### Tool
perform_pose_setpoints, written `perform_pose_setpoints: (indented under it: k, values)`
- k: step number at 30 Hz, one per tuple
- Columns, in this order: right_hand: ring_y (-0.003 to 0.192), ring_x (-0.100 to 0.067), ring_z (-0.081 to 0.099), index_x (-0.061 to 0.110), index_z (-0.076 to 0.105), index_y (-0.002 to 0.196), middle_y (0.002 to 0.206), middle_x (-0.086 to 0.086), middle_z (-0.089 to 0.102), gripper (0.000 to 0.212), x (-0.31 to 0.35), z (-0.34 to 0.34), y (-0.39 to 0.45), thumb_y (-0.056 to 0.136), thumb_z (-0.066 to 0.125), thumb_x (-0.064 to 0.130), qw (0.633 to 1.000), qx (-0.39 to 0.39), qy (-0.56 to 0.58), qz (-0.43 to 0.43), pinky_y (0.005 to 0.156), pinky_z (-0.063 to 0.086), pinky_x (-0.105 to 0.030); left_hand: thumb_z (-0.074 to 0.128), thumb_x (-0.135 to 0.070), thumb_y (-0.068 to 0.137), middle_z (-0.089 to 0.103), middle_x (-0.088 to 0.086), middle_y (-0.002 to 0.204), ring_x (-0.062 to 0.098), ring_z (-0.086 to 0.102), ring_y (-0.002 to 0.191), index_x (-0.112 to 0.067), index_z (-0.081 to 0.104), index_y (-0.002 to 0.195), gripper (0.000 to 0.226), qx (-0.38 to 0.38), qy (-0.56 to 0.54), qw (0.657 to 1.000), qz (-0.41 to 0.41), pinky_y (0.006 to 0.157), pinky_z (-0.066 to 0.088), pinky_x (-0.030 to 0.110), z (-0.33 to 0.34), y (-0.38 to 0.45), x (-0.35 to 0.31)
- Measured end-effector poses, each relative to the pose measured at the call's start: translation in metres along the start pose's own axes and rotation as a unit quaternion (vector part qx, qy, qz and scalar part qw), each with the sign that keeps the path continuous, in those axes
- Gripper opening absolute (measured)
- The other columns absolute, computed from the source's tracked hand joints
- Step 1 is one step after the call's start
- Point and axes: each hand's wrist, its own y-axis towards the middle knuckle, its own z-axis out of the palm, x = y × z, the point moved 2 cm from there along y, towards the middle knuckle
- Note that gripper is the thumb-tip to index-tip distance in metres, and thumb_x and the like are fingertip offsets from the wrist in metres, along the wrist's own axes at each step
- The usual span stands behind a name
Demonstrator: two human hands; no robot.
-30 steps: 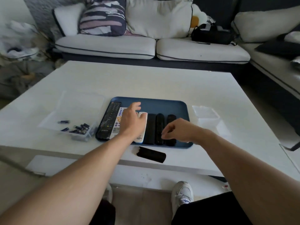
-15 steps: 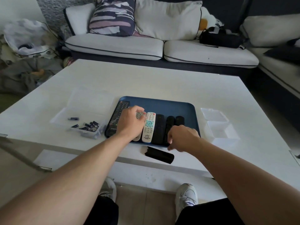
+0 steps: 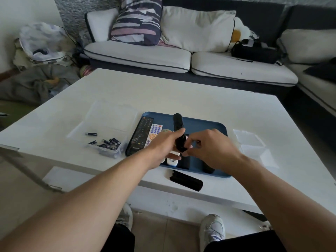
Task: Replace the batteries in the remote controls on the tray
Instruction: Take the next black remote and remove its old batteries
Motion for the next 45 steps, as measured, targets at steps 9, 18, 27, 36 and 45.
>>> perform_pose_setpoints:
  k: [9,18,27,36,45]
  values:
    - [0.072,-0.013,0.066,0.006,0.064,0.126,0.09,-0.006,0.067,0.029,-0.014,0.02,0.015,0.098,0.059,0.006,0.76,0.152,0.592,0.222,0.039,0.029,-0.016,0.049,-0.037,0.106,0.076,0.006,0.091,0.02,0.076,0.078,-0.015,0.067,0.109,0.029,-0.094,-0.059,0.994,0.002,0.052,0.056,0.031,-0.029,0.003,0.008]
    - [0.086,-0.024,0.074,-0.009,0.066,0.113,0.091,-0.016,0.073,0.021,0.003,0.022,0.024,0.1,0.05,-0.003,0.633,0.164,0.723,0.223,0.077,0.062,-0.027,0.05,-0.036,0.105,0.075,0.003,0.084,0.018,0.072,0.072,-0.015,0.066,0.115,0.028,-0.102,-0.067,0.993,0.004,0.063,0.062,0.039,-0.047,0.005,0.015]
    - [0.081,-0.028,0.075,-0.012,0.063,0.118,0.093,-0.019,0.065,0.024,0.005,0.038,0.037,0.101,0.051,0.0,0.62,0.117,0.732,0.258,0.075,0.063,-0.033,0.049,-0.037,0.105,0.077,0.004,0.089,0.022,0.074,0.082,-0.018,0.064,0.119,0.028,-0.108,-0.065,0.992,0.005,0.054,0.058,0.031,-0.053,0.001,0.016]
    - [0.063,-0.019,0.071,-0.001,0.067,0.109,0.084,-0.013,0.06,0.018,-0.004,0.047,0.043,0.102,0.054,0.009,0.651,0.113,0.688,0.301,0.049,0.058,-0.023,0.05,-0.037,0.105,0.076,0.003,0.09,0.021,0.073,0.086,-0.021,0.066,0.115,0.025,-0.113,-0.067,0.991,0.002,0.053,0.057,0.03,-0.056,-0.001,0.017]
    - [0.103,-0.029,0.072,-0.01,0.054,0.127,0.117,-0.021,0.071,0.028,0.0,0.042,0.04,0.102,0.043,-0.008,0.634,0.188,0.714,0.23,0.086,0.06,-0.032,0.053,-0.032,0.104,0.076,0.001,0.085,0.019,0.073,0.074,-0.019,0.066,0.114,0.021,-0.1,-0.091,0.991,0.0,0.053,0.057,0.029,-0.057,0.0,0.017]
